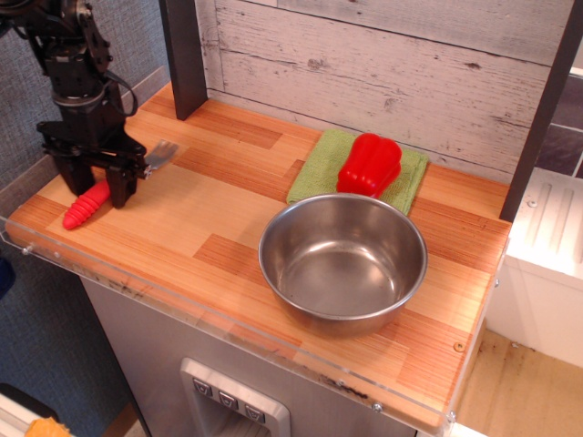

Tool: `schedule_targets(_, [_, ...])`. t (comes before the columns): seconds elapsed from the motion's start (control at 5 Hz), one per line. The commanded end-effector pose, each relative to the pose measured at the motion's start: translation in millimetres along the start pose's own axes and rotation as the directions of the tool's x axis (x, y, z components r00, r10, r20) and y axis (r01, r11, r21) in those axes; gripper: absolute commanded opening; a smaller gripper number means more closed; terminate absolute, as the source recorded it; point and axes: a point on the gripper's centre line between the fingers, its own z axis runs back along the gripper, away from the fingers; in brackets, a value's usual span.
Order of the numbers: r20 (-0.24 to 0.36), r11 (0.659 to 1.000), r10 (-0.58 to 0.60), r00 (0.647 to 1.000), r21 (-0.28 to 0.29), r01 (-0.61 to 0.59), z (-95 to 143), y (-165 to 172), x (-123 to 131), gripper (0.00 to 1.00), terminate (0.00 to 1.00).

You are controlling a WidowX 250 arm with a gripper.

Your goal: Place the red fork in left side of green cloth

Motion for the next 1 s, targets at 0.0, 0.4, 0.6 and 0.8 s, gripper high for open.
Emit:
schedule_targets(0.0, [0.039,1.000,0.002,0.999,-0.014,-0.001,16.6,-7.6,1.6,0.00,0.00])
schedule_targets(0.4, [0.122,0.998,0.013,0.992,-0.056,-0.006,74.7,-67.3,25.8,0.00,0.00])
schedule_targets(0.6, [0.127,0.998,-0.027,0.992,-0.054,0.034,66.2,-89.1,41.8,0.00,0.00])
schedule_targets(0.8, [0.112,0.998,-0.033,0.993,-0.058,0.040,48.1,-98.9,58.0,0.00,0.00])
